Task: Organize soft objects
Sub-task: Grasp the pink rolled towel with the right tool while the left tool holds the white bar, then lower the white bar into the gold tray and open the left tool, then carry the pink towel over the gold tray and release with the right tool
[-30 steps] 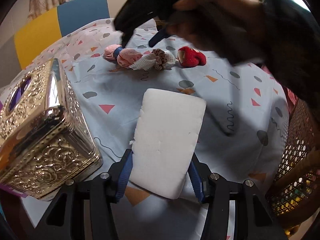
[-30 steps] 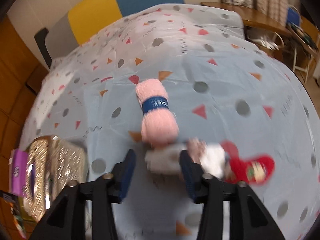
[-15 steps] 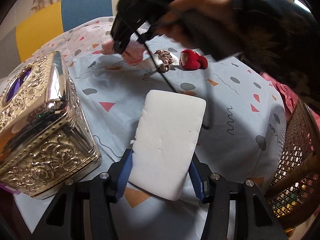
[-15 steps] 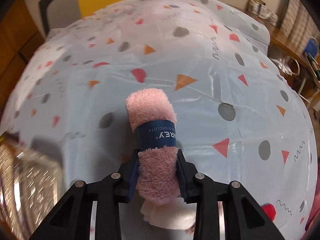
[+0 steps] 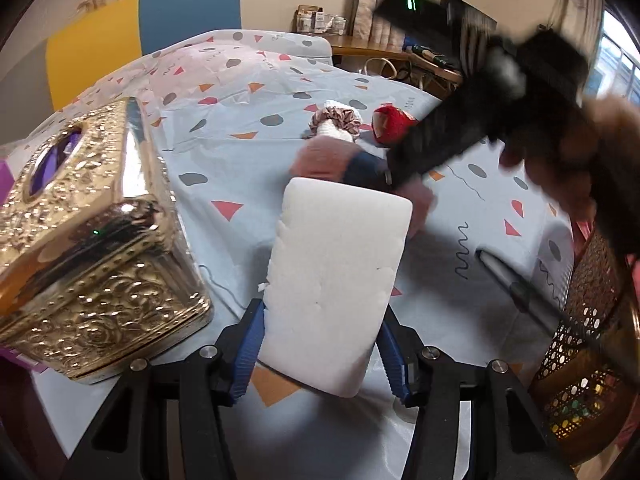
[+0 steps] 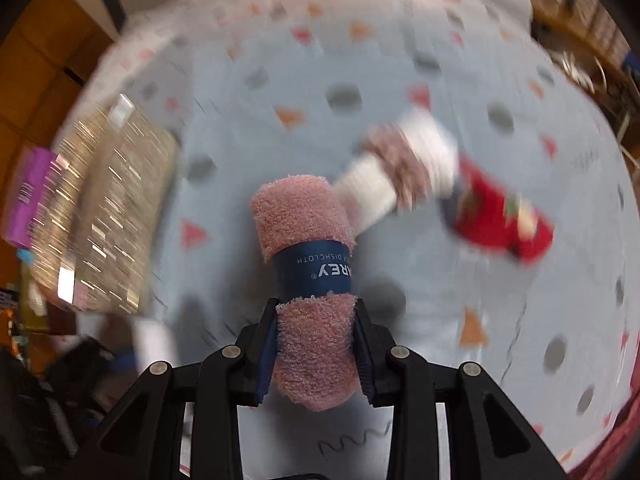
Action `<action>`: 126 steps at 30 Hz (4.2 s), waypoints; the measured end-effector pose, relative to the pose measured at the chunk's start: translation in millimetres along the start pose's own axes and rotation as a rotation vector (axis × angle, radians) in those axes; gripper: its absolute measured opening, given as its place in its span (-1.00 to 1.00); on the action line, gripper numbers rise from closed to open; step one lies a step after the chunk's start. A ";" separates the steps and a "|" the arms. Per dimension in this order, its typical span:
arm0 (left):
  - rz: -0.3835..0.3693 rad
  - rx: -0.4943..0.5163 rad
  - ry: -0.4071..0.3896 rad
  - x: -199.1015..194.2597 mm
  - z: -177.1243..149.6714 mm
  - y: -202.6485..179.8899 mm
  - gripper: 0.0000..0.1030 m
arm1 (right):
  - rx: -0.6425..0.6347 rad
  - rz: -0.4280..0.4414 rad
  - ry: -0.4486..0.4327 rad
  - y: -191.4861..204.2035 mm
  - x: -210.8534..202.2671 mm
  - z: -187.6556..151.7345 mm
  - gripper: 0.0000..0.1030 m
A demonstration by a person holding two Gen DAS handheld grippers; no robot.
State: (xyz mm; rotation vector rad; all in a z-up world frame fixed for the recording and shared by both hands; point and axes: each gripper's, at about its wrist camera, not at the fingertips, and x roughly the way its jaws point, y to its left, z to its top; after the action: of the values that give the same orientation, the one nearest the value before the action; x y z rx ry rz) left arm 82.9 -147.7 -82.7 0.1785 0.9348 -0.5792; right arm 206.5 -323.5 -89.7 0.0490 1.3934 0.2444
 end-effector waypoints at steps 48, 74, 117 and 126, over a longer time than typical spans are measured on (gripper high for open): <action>0.564 -0.635 -0.239 -208.1 -108.4 240.4 0.10 | 0.141 -0.131 -0.110 15.4 25.3 -10.9 -0.21; 0.579 -0.679 -0.170 -190.0 -161.7 244.6 0.13 | 0.051 -0.227 -0.170 52.6 30.6 -37.9 -0.16; 0.603 -0.691 -0.222 -224.1 -164.5 247.2 0.75 | 0.082 -0.139 -0.387 68.6 -41.7 -19.7 -0.31; 0.602 -0.689 -0.227 -226.7 -168.0 244.0 0.76 | -0.023 -0.138 -0.533 140.9 -110.3 43.0 -0.31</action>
State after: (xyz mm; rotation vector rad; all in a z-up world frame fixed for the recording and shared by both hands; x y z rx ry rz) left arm -6.8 209.8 -25.4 -0.2214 0.7608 0.2869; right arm 211.4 -203.6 49.8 -0.0024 0.8595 0.1189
